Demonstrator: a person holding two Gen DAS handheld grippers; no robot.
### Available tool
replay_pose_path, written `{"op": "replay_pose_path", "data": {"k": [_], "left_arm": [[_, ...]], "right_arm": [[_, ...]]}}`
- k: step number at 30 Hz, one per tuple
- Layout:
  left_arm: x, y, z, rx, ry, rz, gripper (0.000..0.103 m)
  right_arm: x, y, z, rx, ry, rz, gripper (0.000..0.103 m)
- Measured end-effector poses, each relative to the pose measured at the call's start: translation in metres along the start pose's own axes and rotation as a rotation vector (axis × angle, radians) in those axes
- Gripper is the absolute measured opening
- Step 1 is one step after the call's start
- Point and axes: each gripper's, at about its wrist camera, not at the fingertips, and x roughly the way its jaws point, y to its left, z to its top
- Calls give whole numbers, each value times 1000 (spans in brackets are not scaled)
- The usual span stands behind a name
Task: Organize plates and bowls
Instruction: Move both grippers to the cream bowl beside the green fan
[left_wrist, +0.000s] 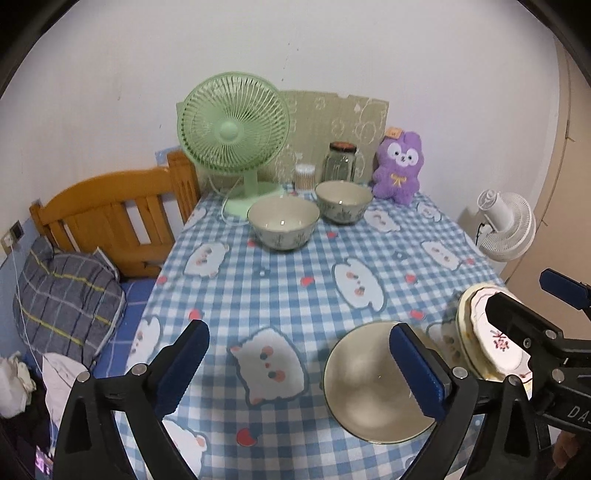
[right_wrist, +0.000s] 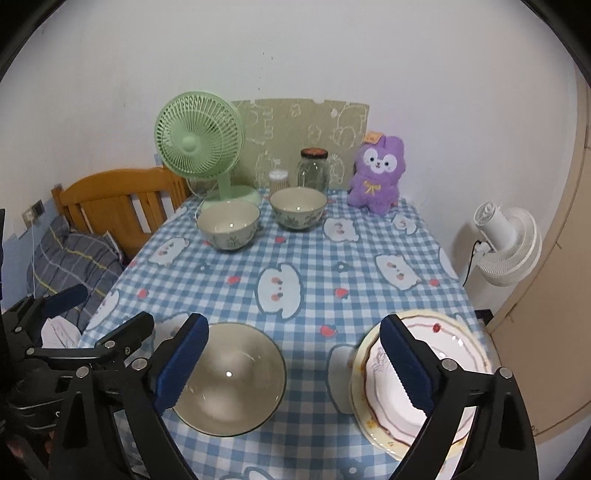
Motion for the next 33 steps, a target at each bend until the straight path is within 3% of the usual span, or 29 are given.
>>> {"op": "replay_pose_path", "data": {"k": [7,16,26,33], "left_arm": [[-16,1,18,-21,-2,-14,100],[-39,5,51,-66,-78,31,98],[-13,9,92,-39,-89,53,95],[24,14,111,-13,-80,78,92]], "right_arm": [[-17,-3,20,0,-36,28,96],[-14,-9,50,10,-31,133,96],[15,-14,90,22,-47,131,96],[56,-15,111,23,-41,76,96]]}}
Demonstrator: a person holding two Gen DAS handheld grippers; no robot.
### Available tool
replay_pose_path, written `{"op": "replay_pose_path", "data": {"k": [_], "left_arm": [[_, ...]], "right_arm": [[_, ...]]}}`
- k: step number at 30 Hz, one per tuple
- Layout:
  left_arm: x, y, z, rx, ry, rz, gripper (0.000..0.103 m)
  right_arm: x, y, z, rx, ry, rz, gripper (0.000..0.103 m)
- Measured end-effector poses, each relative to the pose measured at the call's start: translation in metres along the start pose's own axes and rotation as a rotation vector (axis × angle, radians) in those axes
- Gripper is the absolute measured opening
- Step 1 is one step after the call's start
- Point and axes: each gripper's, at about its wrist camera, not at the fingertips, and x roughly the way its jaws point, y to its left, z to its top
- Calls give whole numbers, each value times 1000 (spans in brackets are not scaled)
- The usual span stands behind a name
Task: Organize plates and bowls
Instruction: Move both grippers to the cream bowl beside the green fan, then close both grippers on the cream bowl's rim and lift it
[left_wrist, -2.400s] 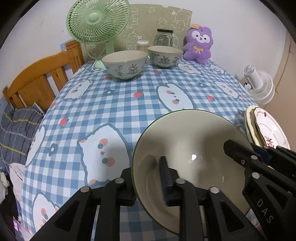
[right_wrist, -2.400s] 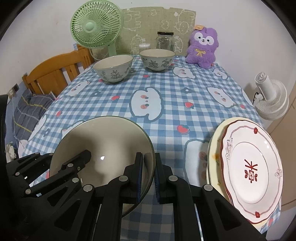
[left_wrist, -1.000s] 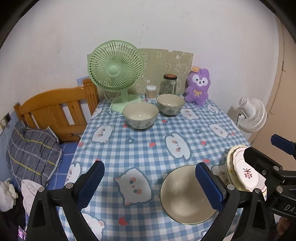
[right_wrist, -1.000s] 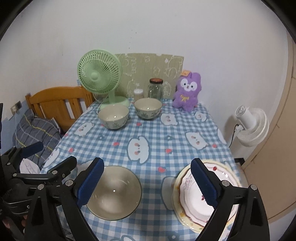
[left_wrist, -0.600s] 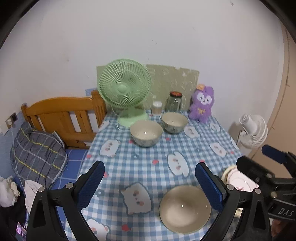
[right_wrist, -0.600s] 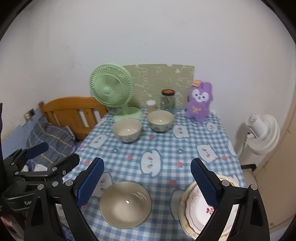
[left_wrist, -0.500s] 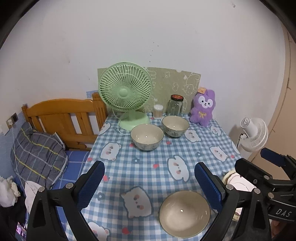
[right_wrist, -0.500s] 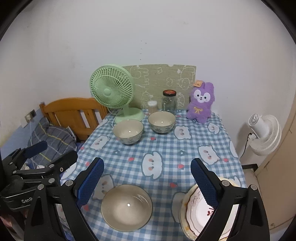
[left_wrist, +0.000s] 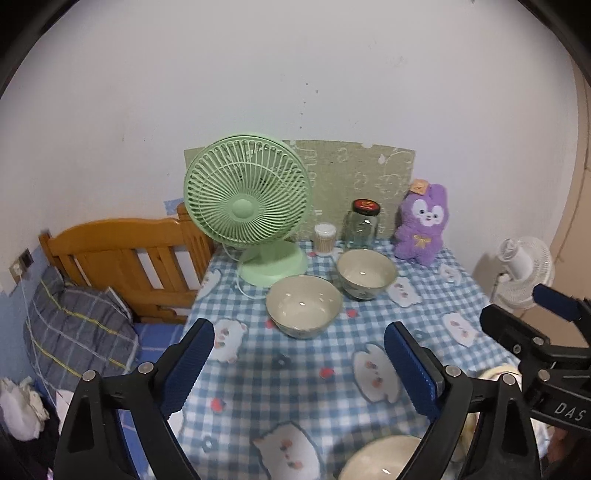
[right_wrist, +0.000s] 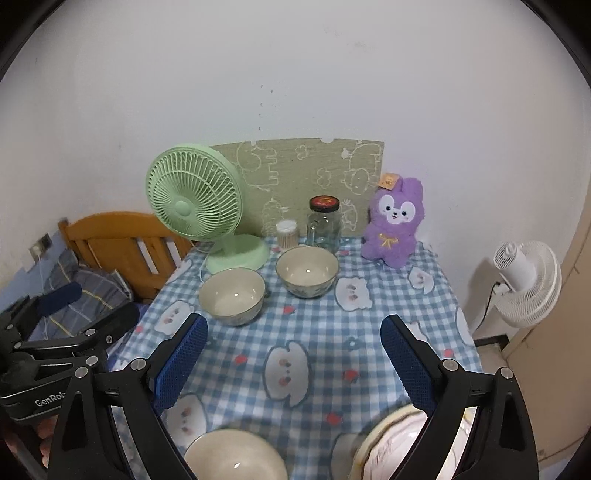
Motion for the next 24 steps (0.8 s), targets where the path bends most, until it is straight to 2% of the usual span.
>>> {"op": "replay_pose_path", "data": {"k": [8,13,17,21,24], "left_arm": [[54,4,15,13,47,-12,81],[88,16,24,-13,78,-32,78],[117,23,31,-18,113,-23,72],[143,26,34,-10,157,-39,72],[161,29,36,-17,183,-61,67]], "right_arm": [[58,1,18,58,66,51,96],[96,8,28,91,118,70,89],[134,15,38,79,188,78,75],[167,19,41,76,248,87,64],[191,20,39,94,292,91,60]]}}
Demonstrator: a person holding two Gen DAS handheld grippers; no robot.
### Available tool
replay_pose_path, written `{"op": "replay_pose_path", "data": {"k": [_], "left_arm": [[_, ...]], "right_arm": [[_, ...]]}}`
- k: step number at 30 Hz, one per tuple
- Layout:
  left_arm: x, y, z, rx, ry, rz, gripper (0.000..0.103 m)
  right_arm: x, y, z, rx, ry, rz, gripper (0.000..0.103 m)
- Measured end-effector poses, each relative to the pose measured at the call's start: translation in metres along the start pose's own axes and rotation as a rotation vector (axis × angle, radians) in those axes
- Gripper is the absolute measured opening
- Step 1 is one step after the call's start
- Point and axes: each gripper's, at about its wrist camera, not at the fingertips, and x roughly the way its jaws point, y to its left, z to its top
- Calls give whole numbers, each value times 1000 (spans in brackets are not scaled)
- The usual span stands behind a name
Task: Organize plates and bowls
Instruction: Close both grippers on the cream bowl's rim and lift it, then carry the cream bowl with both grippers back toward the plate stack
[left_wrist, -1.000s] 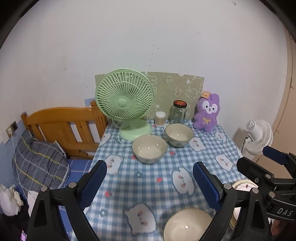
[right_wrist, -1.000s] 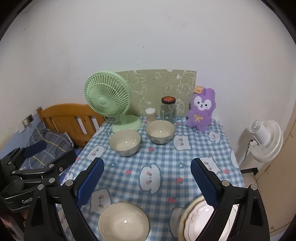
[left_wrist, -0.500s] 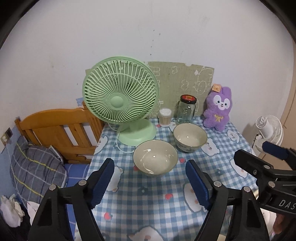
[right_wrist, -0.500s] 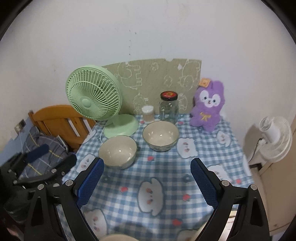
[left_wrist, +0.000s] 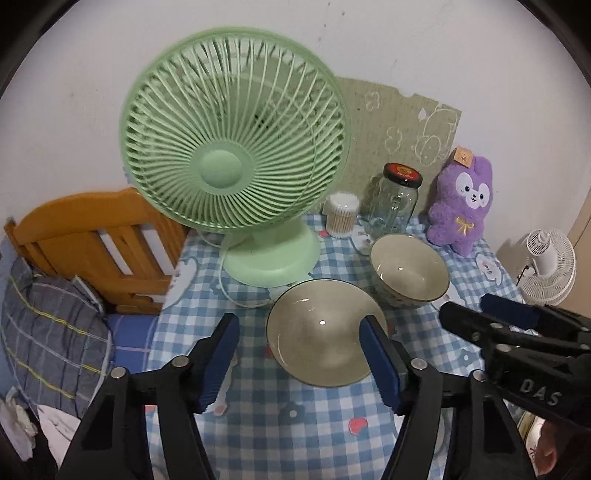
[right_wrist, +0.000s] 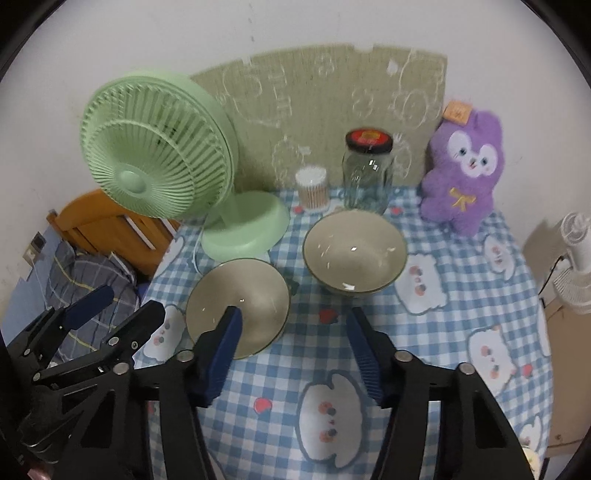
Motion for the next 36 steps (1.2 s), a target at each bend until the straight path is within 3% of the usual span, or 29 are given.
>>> {"op": "replay_pose_path", "data": {"k": [3,5,8,11,15,20,26,36], "left_arm": [[18,4,3,-3,5,61,56],[32,9,3,-16,29,54,56],[58,16,0,-37,86,63,47],[71,18,-5,-17,108,87,44],[80,16,-9,2,118,65,41],[92,15,-11,1,142,51,33],[111,19,-13,-24,192,38,14],[113,17,-15,-5,189,45,9]], "right_arm": [[22,5,4,-23,18,-36,59],[36,6,5,-35,37,-50,58],[58,4,5,-23,84,-49,44],[73,6,4,-28,111,-59,38],[86,10,2,-39,133,-45,37],[102,11,-1,-49,165,-54,26],[114,15,-4,-55,173,-67,14],[112,18,-1,-75,161,-88,13]]}}
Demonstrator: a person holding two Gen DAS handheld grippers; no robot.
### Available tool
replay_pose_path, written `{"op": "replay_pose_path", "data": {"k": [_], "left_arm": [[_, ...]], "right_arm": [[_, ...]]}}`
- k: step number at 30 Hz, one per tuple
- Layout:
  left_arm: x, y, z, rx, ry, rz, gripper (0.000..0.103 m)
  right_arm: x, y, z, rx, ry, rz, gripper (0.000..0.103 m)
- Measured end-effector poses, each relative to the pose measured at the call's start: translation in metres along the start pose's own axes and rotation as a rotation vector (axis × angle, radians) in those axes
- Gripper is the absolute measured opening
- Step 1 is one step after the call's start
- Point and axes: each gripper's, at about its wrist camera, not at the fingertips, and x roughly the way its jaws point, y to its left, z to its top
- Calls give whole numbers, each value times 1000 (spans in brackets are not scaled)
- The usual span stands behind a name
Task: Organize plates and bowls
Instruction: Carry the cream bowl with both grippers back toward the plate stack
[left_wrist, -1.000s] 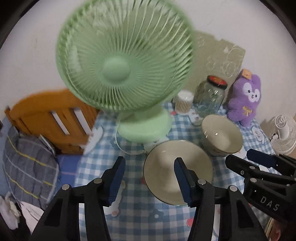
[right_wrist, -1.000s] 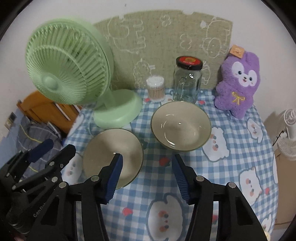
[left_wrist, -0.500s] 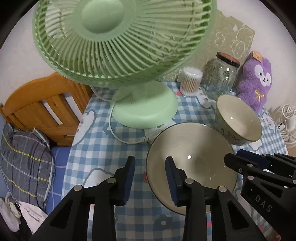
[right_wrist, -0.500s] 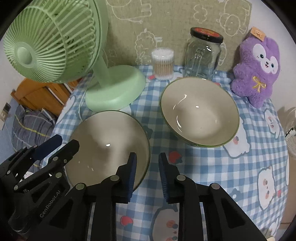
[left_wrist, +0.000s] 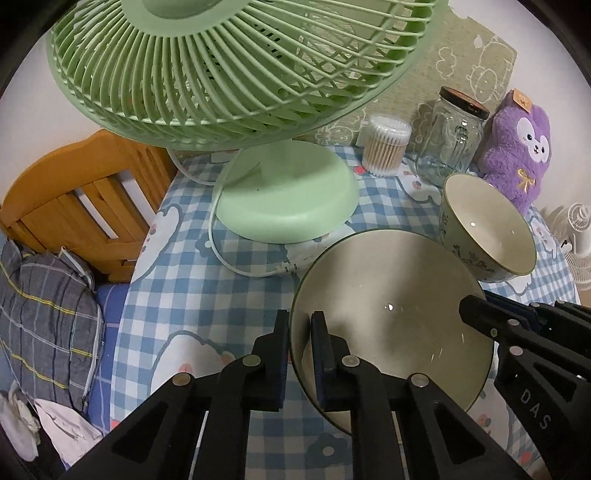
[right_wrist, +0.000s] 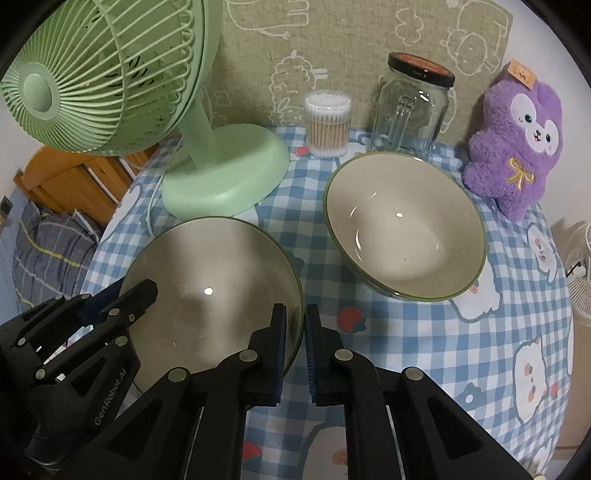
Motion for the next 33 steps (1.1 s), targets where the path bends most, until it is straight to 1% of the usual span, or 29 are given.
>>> {"op": "replay_pose_path", "data": {"k": [3,7,9,13,21,27,33], "left_arm": [[0,-1,-1,3,-5,5,9],[-1,-7,-4,38,-17,45,9],[-1,-9,-4,39,-15,55,9],[-2,-5,-4,11,-3,38,9],[-13,-10,-8,5,-1,24,8],[-23,-13,-14,-5,11,16,8],[-40,-18,-26,-20,13,14,7]], "right_arm": [[-1,1,0,-7,0,-5,11],[0,3,0,-13,-11,-29,11],[0,4,0,-15,-15,-35,11],[-1,4,0,-5,-8,-35,10],[-13,2,-3,-7,-13,-51,10],[-25,-4,-12,3,3,-37,10],[-42,-4,-31,-2,-6,-44,10]]}}
